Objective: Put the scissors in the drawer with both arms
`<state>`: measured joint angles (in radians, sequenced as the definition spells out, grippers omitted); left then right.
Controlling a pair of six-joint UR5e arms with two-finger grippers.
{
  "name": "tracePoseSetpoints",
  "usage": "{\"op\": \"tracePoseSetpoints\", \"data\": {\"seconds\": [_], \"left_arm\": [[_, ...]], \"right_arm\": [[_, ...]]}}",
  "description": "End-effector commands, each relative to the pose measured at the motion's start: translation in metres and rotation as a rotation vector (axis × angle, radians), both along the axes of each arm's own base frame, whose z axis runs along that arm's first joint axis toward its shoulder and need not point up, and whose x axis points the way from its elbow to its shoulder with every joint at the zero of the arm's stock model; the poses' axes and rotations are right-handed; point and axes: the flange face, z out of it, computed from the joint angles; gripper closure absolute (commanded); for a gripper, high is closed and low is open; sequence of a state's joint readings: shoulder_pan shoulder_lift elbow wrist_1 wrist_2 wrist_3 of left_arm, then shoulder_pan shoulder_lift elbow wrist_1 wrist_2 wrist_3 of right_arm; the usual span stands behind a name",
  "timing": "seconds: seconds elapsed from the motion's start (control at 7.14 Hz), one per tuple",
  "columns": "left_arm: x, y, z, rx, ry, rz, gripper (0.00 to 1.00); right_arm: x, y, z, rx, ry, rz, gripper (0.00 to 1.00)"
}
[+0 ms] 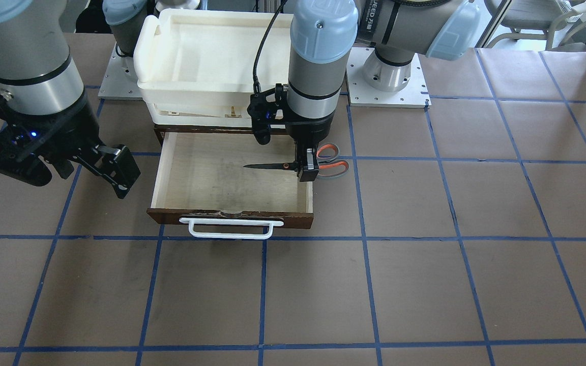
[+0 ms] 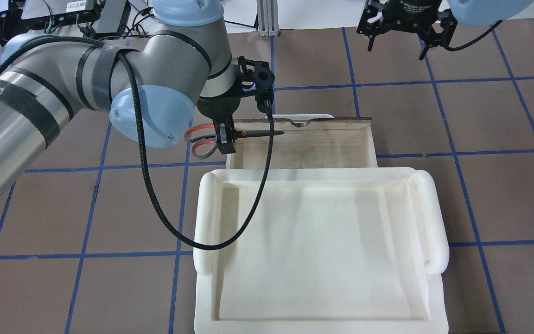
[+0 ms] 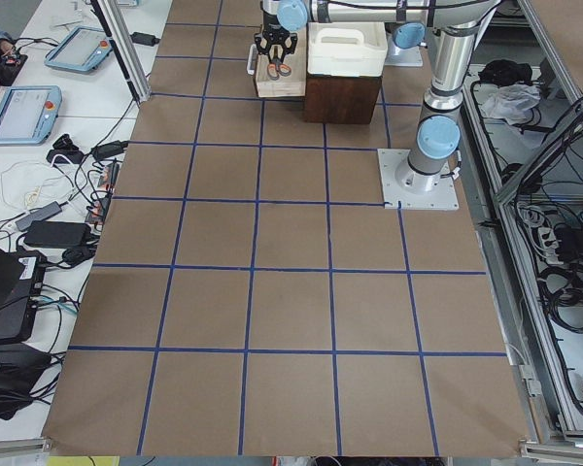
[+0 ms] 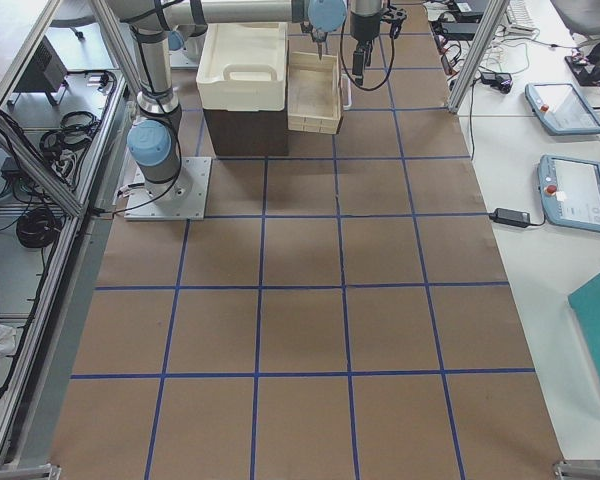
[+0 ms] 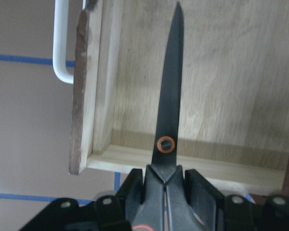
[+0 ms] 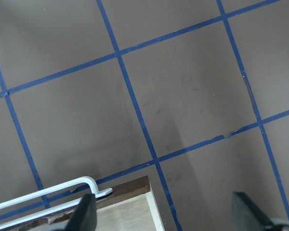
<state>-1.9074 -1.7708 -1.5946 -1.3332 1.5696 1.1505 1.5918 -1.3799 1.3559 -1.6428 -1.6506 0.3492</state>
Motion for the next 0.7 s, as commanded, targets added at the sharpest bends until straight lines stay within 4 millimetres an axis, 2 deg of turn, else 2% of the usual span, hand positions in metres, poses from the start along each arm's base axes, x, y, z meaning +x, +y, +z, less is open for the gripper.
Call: {"op": "tracePoseSetpoints", "data": {"seconds": [0.0,0.14,0.28,0.56], "left_arm": [[-0.044,0.001,-0.004,-0.015,0.009,-0.074,1.00],[-0.063,0.005,-0.013,-0.008,0.005,-0.094,1.00],[-0.073,0.009,-0.019,-0.006,0.005,-0.110,1.00],[-0.075,0.011,-0.031,0.016,0.002,-0.110,1.00]], "right_arm": [[-0.016,0.009,0.013,0.003,-0.007,0.039,0.00],[-0.014,0.012,0.019,-0.005,-0.028,0.139,0.00],[-0.013,0.012,0.020,-0.006,-0.035,0.150,0.00],[-0.011,0.015,0.024,-0.013,-0.039,0.155,0.00]]}}
